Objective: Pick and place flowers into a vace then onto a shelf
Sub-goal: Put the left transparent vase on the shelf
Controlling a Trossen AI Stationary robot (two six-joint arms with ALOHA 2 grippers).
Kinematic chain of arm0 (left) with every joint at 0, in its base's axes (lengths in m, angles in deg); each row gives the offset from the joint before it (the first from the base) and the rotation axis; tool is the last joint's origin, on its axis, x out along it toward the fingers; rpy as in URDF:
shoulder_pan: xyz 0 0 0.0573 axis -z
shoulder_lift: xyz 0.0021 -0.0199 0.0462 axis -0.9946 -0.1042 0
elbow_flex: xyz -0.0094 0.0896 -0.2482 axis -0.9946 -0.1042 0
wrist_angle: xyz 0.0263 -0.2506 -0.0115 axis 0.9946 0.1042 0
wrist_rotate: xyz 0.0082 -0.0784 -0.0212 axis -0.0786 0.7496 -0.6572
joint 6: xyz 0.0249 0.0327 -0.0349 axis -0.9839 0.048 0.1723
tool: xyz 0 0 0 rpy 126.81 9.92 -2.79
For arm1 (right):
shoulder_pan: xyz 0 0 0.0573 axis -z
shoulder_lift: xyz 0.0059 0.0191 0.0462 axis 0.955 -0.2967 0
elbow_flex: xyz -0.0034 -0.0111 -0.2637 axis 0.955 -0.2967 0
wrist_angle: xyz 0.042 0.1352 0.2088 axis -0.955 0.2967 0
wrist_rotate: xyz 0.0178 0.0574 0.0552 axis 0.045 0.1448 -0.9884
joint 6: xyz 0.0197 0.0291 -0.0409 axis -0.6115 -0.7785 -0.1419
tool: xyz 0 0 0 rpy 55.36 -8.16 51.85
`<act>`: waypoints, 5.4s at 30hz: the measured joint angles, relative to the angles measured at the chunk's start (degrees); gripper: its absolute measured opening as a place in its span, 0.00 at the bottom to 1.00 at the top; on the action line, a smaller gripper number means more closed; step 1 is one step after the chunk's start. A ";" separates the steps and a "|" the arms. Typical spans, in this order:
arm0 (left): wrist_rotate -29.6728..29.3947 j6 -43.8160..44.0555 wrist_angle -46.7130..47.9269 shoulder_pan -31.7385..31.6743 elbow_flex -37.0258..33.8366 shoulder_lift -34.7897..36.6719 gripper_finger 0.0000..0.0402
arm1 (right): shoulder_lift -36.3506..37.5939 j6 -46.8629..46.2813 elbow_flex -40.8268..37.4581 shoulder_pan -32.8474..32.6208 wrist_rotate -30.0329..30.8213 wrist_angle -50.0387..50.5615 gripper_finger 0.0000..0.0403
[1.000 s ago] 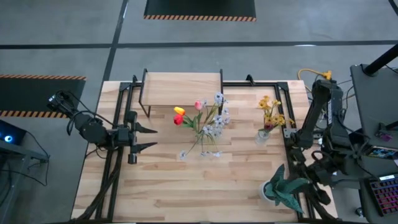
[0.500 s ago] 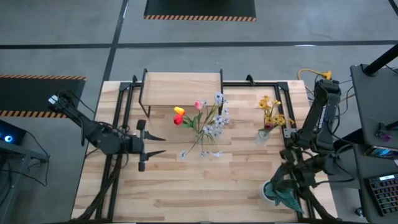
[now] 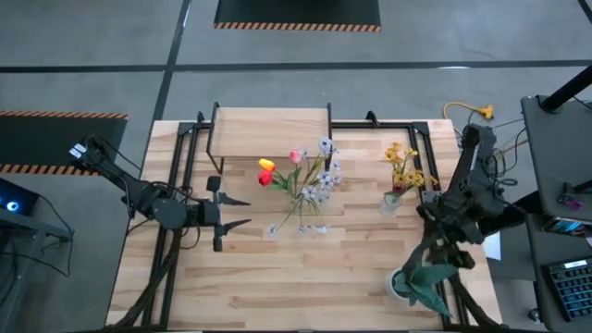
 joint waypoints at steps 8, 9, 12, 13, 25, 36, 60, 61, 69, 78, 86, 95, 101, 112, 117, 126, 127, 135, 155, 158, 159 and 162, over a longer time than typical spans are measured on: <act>-0.02 -0.02 0.09 -0.72 -0.02 0.00 0.42 | 13.02 -7.46 -0.56 4.23 -6.72 13.47 0.28; -0.02 -0.02 0.08 -0.72 -0.14 0.00 0.42 | 14.04 -7.92 -0.65 4.39 -6.75 14.47 0.28; 0.00 -0.02 0.13 -0.96 -0.75 0.00 0.42 | 15.93 -7.11 -0.91 4.48 -7.67 13.45 0.28; 0.00 -0.02 0.13 -1.18 -0.97 0.00 0.42 | 16.35 -6.11 -1.06 4.47 -7.90 13.32 0.28; 0.22 1.09 -8.27 -3.76 -6.56 0.04 0.42 | 16.57 -1.47 -7.54 4.45 -7.52 2.69 0.28; 0.70 6.65 -29.58 -4.96 -23.28 -0.88 0.42 | 16.24 3.89 -8.68 4.42 -7.28 0.88 0.28; 14.23 9.17 -43.17 -25.14 -12.95 -37.77 0.78 | 16.21 5.46 -8.68 4.43 -7.28 1.34 0.28; 14.25 8.72 -43.26 -25.55 -11.79 -39.27 0.78 | 16.21 5.49 -8.68 4.43 -7.30 1.38 0.28; 14.30 7.38 -47.64 -27.43 -7.99 -45.32 0.78 | 16.14 5.43 -8.68 4.47 -7.29 1.45 0.28; 17.23 7.37 -53.30 -28.77 -7.83 -45.76 0.78 | 14.47 5.48 -8.68 4.46 -7.27 1.47 0.28; 17.20 7.86 -54.07 -29.00 -7.08 -45.75 0.78 | 14.31 5.48 -8.68 4.45 -7.28 1.45 0.28; 17.20 9.14 -53.83 -29.22 -7.08 -45.75 0.64 | 14.31 5.50 -8.68 4.43 -7.28 1.43 0.28; 17.20 9.16 -53.86 -29.22 -7.10 -45.75 0.51 | 14.31 5.50 -8.68 4.43 -7.28 1.43 0.28; 17.03 9.22 -54.17 -29.21 -7.14 -45.72 0.43 | 14.31 5.50 -8.68 4.43 -7.28 1.43 0.28; 17.03 9.16 -53.45 -29.20 -7.06 -42.07 0.44 | 14.29 5.46 -8.68 4.43 -7.28 1.43 0.28; 16.70 8.96 -39.62 -29.20 -6.06 -25.12 0.45 | 14.33 5.44 -8.68 4.47 -7.15 1.42 0.28; 16.06 8.94 -36.96 -29.20 -5.58 -23.00 0.45 | 14.34 5.45 -8.68 4.47 -7.11 1.41 0.28; -1.18 4.54 -20.64 -29.46 -1.12 -10.40 0.45 | 14.34 5.48 -8.68 4.45 -6.21 1.37 0.28; -14.53 6.49 -18.11 -48.99 -3.58 -5.58 0.45 | 14.36 5.48 -8.68 4.43 -6.24 1.36 0.28; -14.38 6.59 -17.66 -50.87 -3.58 -6.78 0.45 | 14.36 5.48 -8.68 4.43 -6.24 1.37 0.28; -14.28 6.83 -17.61 -51.35 -3.58 -7.15 0.45 | 14.36 5.48 -8.68 4.43 -6.24 1.39 0.28; -13.98 8.07 -17.22 -52.52 -3.58 -8.06 0.45 | 14.36 5.48 -8.68 4.43 -6.24 1.39 0.28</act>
